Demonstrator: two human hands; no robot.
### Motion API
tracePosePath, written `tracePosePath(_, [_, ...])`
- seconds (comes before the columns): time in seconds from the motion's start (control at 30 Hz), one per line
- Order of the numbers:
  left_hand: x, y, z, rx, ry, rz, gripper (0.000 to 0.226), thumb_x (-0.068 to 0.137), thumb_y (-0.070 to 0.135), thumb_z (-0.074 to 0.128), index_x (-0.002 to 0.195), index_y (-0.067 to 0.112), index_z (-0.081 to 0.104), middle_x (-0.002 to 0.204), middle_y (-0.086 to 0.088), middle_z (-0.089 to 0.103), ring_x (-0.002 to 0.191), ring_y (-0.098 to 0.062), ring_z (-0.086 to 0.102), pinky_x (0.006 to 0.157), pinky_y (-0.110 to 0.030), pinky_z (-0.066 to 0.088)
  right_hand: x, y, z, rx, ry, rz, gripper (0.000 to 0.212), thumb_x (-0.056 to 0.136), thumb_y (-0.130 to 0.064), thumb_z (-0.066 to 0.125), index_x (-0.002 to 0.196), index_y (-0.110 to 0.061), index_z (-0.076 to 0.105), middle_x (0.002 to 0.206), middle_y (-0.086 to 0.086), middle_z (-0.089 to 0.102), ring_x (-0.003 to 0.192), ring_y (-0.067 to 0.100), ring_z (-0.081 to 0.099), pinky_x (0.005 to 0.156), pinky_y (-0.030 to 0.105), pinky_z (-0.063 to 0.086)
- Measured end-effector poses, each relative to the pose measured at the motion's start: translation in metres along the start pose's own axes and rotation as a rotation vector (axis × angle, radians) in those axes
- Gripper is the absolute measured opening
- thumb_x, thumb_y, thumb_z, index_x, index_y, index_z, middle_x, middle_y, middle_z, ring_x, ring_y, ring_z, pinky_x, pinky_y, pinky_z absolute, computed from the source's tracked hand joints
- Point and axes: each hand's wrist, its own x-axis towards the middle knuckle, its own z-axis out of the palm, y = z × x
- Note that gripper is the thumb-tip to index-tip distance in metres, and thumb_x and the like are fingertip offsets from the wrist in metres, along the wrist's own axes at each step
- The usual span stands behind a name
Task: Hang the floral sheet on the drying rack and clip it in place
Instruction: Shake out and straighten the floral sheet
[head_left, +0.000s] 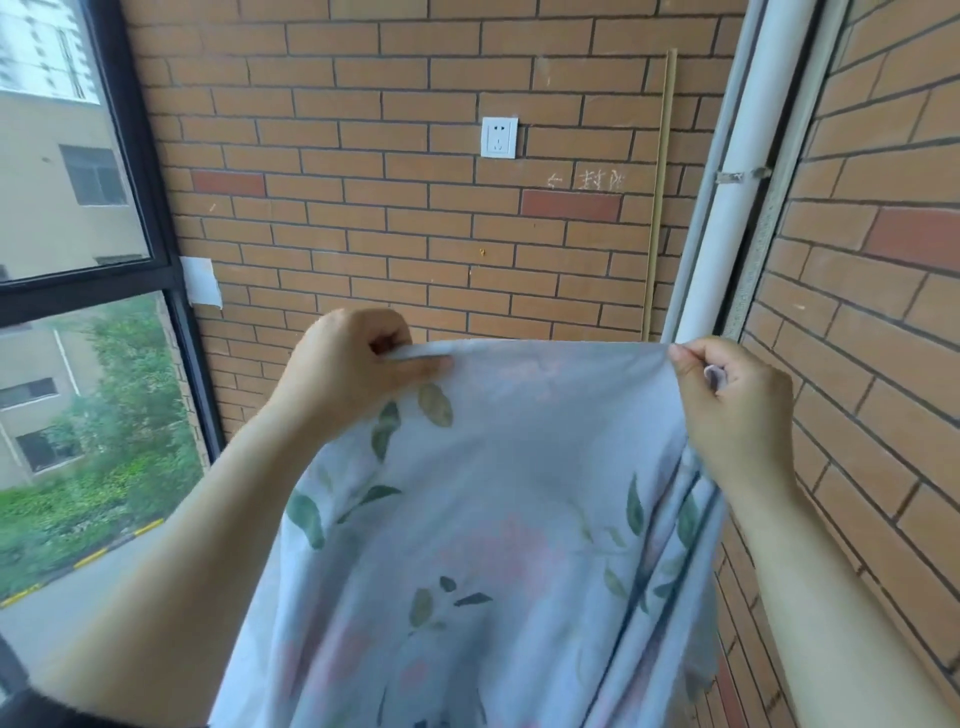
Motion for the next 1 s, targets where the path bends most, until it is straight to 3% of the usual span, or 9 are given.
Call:
tracePosePath(0.2, [-0.039, -0.011, 0.017, -0.182, -0.158, -0.076, 0.043, 0.071, 0.036, 0.081, 0.057, 0.009, 0.05, 0.046, 0.007, 0.041, 0.043, -0.005, 0.032, 0.044, -0.018, 0.026, -0.034, 0.022, 0.012, -0.135, -0.096, 0.119, 0.024, 0.092, -0.027, 0.06, 0.071, -0.017, 0.057, 0.046, -0.002, 0.04, 0.048, 0.018, 0.041, 0.048, 0.028, 0.031])
tracePosePath(0.3, [-0.05, -0.001, 0.024, -0.262, -0.19, -0.131, 0.024, 0.074, 0.033, 0.078, 0.066, 0.015, 0.065, 0.055, -0.002, 0.062, 0.044, -0.005, 0.047, 0.046, -0.018, 0.038, -0.057, 0.018, 0.02, -0.018, -0.166, 0.34, 0.008, 0.087, -0.03, 0.068, 0.09, -0.023, 0.068, 0.072, -0.009, 0.063, 0.075, 0.008, 0.062, 0.06, 0.019, 0.039])
tracePosePath(0.33, [-0.057, 0.001, 0.031, -0.253, -0.168, -0.142, 0.018, 0.074, 0.031, 0.078, 0.067, 0.017, 0.068, 0.059, 0.001, 0.066, 0.045, -0.001, 0.049, 0.047, -0.014, 0.039, -0.066, 0.011, 0.021, 0.041, -0.173, 0.39, 0.019, 0.084, -0.031, 0.071, 0.103, -0.025, 0.069, 0.085, -0.01, 0.067, 0.079, 0.002, 0.063, 0.064, 0.009, 0.039])
tracePosePath(0.4, [-0.071, 0.004, 0.046, -0.246, -0.158, -0.147, 0.01, 0.076, 0.025, 0.077, 0.07, 0.019, 0.073, 0.06, 0.006, 0.067, 0.05, 0.002, 0.052, 0.048, -0.01, 0.039, -0.088, -0.005, 0.024, 0.142, -0.207, 0.379, 0.036, 0.082, -0.031, 0.074, 0.117, -0.033, 0.066, 0.102, -0.015, 0.069, 0.065, -0.004, 0.057, 0.067, 0.002, 0.039])
tracePosePath(0.47, [-0.086, 0.004, 0.06, -0.255, -0.204, -0.138, 0.006, 0.077, 0.021, 0.077, 0.072, 0.017, 0.074, 0.061, 0.004, 0.067, 0.053, 0.001, 0.053, 0.051, -0.011, 0.039, -0.107, -0.019, 0.027, 0.259, -0.317, 0.34, 0.04, 0.082, -0.027, 0.074, 0.118, -0.041, 0.063, 0.107, -0.011, 0.072, 0.048, 0.007, 0.048, 0.065, 0.014, 0.047])
tracePosePath(0.57, [-0.102, 0.008, 0.071, -0.309, -0.252, -0.139, 0.002, 0.078, 0.019, 0.076, 0.076, 0.018, 0.076, 0.067, 0.002, 0.071, 0.061, -0.005, 0.062, 0.058, -0.015, 0.044, -0.126, -0.022, 0.034, 0.422, -0.49, 0.386, 0.043, 0.084, -0.022, 0.073, 0.119, -0.044, 0.061, 0.111, -0.02, 0.069, 0.05, 0.011, 0.048, 0.059, 0.016, 0.048])
tracePosePath(0.7, [-0.107, 0.021, 0.077, -0.378, -0.274, -0.075, 0.002, 0.077, 0.02, 0.076, 0.076, 0.021, 0.075, 0.069, 0.004, 0.069, 0.062, -0.005, 0.06, 0.057, -0.013, 0.043, -0.14, -0.021, 0.044, 0.44, -0.54, 0.401, 0.018, 0.092, -0.022, 0.063, 0.096, -0.037, 0.073, 0.086, -0.011, 0.074, 0.076, 0.0, 0.062, 0.072, 0.025, 0.049])
tracePosePath(0.87, [-0.111, 0.004, 0.087, -0.441, -0.4, -0.159, 0.024, 0.071, 0.03, 0.081, 0.068, 0.015, 0.062, 0.054, 0.007, 0.051, 0.05, -0.006, 0.038, 0.048, -0.021, 0.03, -0.139, -0.009, 0.041, 0.269, -0.354, 0.358, 0.017, 0.093, -0.018, 0.059, 0.078, -0.023, 0.064, 0.052, 0.008, 0.043, 0.048, 0.007, 0.032, 0.048, 0.024, 0.028])
tracePosePath(1.0, [-0.127, -0.017, 0.087, -0.535, -0.539, -0.222, 0.051, 0.058, 0.059, 0.076, 0.06, 0.015, 0.05, 0.053, 0.007, 0.038, 0.051, -0.011, 0.031, 0.046, -0.024, 0.021, -0.114, -0.004, 0.015, 0.187, -0.221, 0.345, 0.018, 0.091, -0.013, 0.062, 0.075, -0.021, 0.065, 0.048, 0.005, 0.043, 0.045, 0.013, 0.035, 0.046, 0.018, 0.027])
